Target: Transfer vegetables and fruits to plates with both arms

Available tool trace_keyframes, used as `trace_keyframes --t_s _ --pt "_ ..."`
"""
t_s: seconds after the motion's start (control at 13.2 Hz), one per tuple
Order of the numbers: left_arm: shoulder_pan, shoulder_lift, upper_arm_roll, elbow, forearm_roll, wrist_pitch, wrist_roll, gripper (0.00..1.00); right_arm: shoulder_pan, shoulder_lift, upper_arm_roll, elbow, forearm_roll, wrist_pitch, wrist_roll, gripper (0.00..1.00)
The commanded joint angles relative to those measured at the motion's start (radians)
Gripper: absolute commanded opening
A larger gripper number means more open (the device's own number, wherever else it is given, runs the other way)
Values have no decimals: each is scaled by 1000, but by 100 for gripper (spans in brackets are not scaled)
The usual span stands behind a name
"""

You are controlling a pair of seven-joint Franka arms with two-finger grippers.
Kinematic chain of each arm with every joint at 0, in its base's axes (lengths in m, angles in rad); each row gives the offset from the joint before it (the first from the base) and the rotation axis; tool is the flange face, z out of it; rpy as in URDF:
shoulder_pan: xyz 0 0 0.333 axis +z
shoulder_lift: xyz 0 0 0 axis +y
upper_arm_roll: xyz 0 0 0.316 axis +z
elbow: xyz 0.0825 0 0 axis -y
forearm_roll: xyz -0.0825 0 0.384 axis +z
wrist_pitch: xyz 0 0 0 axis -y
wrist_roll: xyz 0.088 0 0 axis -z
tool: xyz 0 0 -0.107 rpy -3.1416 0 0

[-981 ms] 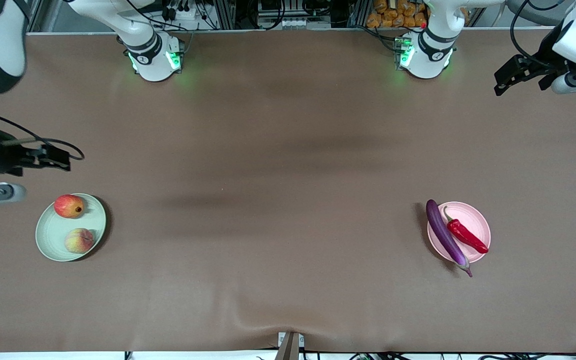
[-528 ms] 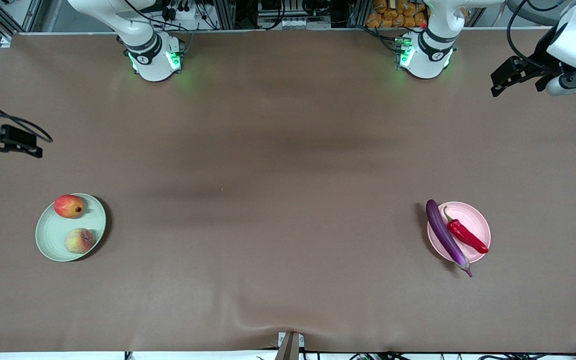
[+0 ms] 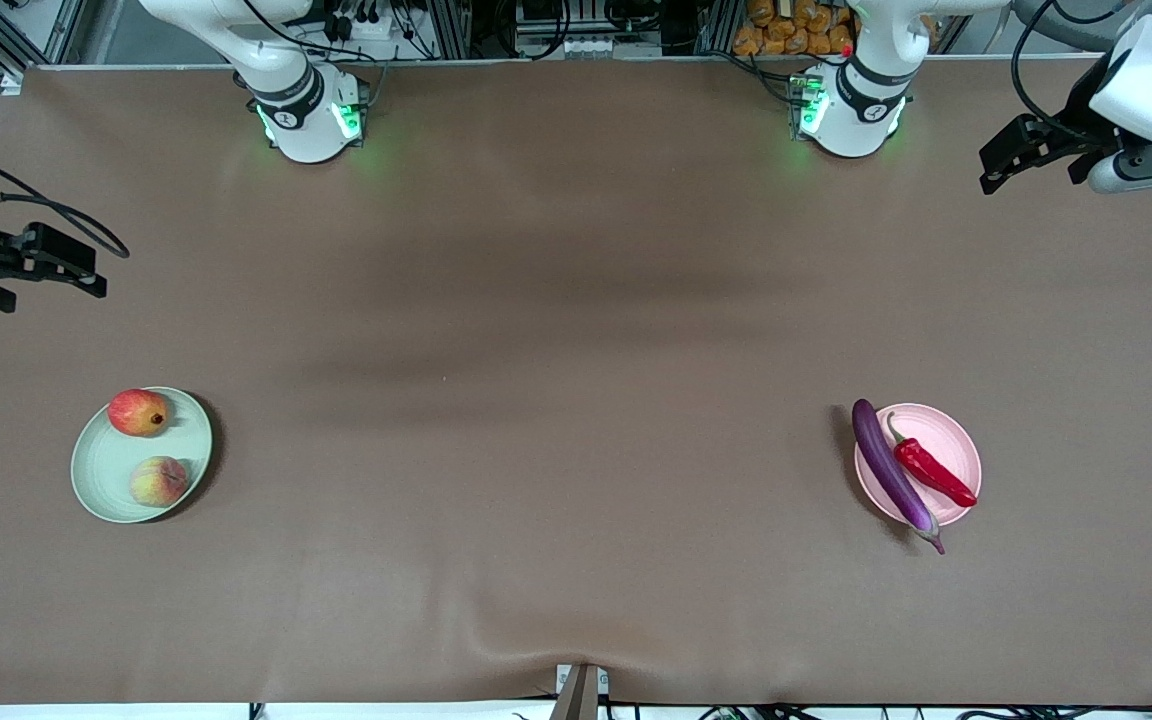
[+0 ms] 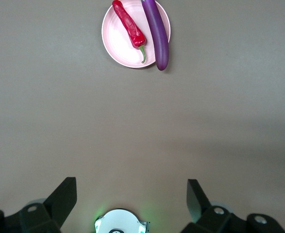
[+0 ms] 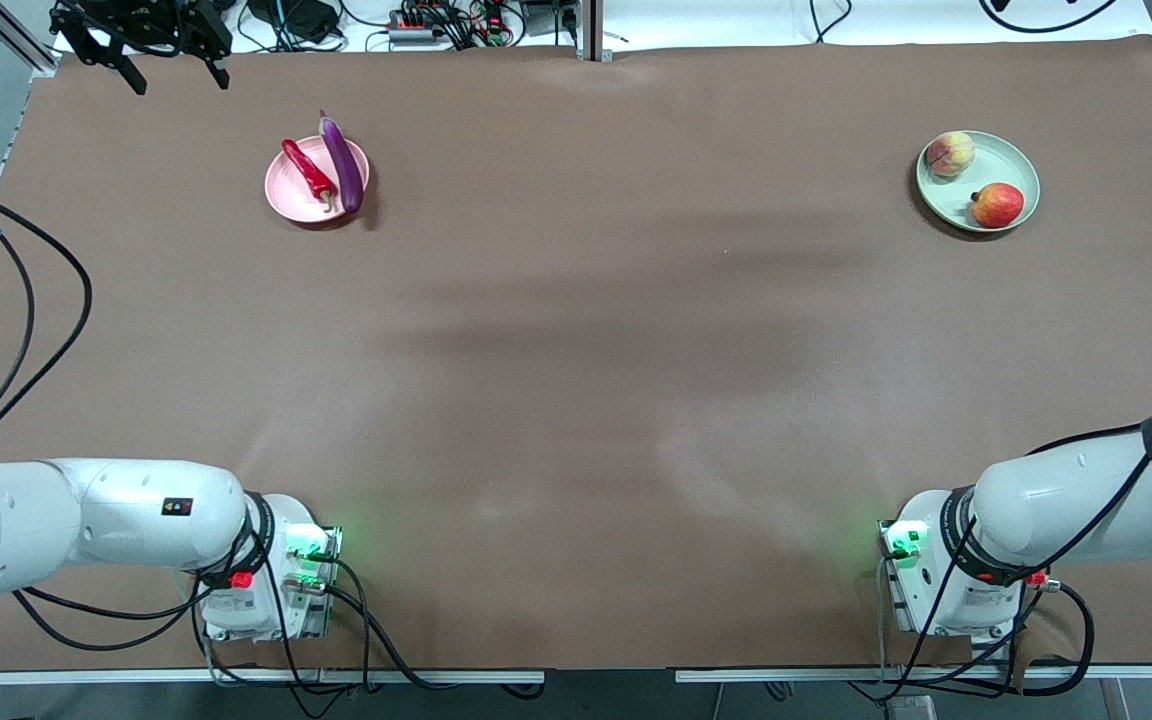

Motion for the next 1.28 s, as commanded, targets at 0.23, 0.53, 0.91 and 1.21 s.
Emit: trace_keyframes --t_s 0.23,0.53,0.91,1.21 --pt "1 -33 -1 -18 -7 13 19 100 -58 -60 22 -53 -12 16 16 100" --pt "8 -25 1 -5 -2 6 94 100 -50 -129 25 -165 -13 91 36 100" --pt "10 13 8 50 21 6 170 100 -58 -143 15 -188 -13 95 41 100" --pt "15 42 13 87 21 6 167 100 -58 -139 15 -179 -13 102 41 100"
